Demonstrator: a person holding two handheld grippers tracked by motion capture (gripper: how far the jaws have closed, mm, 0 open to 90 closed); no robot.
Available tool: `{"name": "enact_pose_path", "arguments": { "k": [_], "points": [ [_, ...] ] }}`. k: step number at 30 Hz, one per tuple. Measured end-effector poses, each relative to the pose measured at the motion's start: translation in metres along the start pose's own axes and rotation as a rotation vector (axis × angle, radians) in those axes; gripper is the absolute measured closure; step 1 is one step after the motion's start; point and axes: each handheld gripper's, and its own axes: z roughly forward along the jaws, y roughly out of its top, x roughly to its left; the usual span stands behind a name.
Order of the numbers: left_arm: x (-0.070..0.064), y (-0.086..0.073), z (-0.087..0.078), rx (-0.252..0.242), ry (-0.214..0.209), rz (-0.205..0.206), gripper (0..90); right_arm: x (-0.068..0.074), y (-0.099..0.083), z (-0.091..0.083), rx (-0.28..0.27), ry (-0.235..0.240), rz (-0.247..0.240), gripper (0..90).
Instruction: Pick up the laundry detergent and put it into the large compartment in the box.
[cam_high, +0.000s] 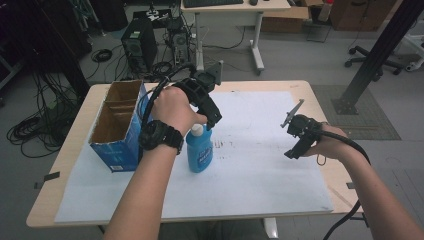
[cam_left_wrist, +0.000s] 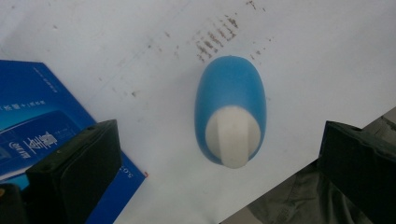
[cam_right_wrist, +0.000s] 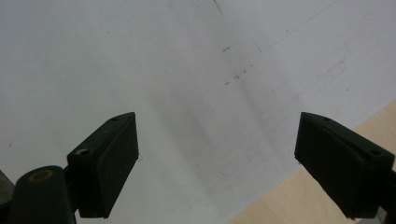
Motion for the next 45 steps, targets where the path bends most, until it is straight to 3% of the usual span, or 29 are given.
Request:
{"name": "enact_pose_path", "arguments": {
  "k": [11,45],
  "points": [
    [-0.001,-0.001,0.014,0.009,-0.014,-0.001,0.3,0.001,0.0,0.001,0.004,0.0,-0.004,13.7],
    [-0.005,0.002,0.033,0.053,-0.031,0.005,1.0,0.003,-0.003,0.006,0.016,0.004,-0.003,13.7]
  ]
}}
